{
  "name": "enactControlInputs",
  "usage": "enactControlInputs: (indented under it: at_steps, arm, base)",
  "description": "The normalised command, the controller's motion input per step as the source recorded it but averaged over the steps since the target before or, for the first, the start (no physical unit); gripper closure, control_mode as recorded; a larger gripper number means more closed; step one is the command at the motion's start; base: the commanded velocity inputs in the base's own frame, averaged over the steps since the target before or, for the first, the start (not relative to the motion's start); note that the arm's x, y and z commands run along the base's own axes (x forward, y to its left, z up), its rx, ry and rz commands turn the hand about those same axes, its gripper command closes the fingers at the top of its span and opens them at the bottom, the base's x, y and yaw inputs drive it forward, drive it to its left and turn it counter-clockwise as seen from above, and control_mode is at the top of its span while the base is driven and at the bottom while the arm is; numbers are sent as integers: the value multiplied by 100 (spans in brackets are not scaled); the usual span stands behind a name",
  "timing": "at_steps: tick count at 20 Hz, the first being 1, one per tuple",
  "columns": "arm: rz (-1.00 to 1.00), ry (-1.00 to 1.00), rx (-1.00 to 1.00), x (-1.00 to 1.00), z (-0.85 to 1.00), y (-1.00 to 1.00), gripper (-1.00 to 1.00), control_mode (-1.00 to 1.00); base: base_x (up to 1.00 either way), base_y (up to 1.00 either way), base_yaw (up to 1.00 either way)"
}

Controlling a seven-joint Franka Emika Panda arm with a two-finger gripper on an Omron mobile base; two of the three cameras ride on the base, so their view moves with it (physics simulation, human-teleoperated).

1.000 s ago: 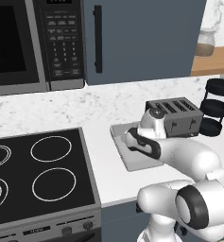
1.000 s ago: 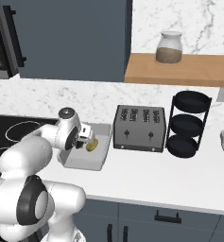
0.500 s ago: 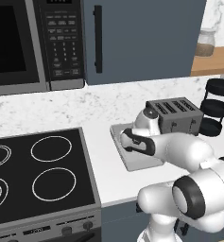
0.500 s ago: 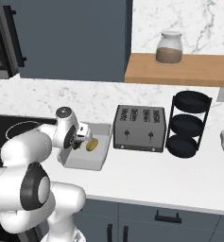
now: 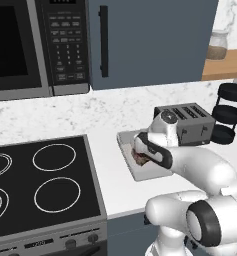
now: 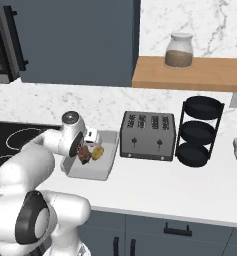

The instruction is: Place one potato and one steak in each tupperware on the nearby counter, to pack two identical lunches.

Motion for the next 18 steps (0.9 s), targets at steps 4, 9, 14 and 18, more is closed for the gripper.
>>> enactControlInputs:
  at_steps: [4, 9, 14, 18]
  arm:
    - [0, -28, 0, -100, 98, 0, -100, -100]
    - [-2, -25, 0, -100, 51, -30, -100, -100]
    - [-1, -27, 3, -100, 33, -56, -100, -100]
    - [-2, -25, 7, -98, 14, -65, -100, -100]
  base:
    - [0, 0, 0]
    - [0, 0, 0]
    - [0, 0, 0]
    - [0, 0, 0]
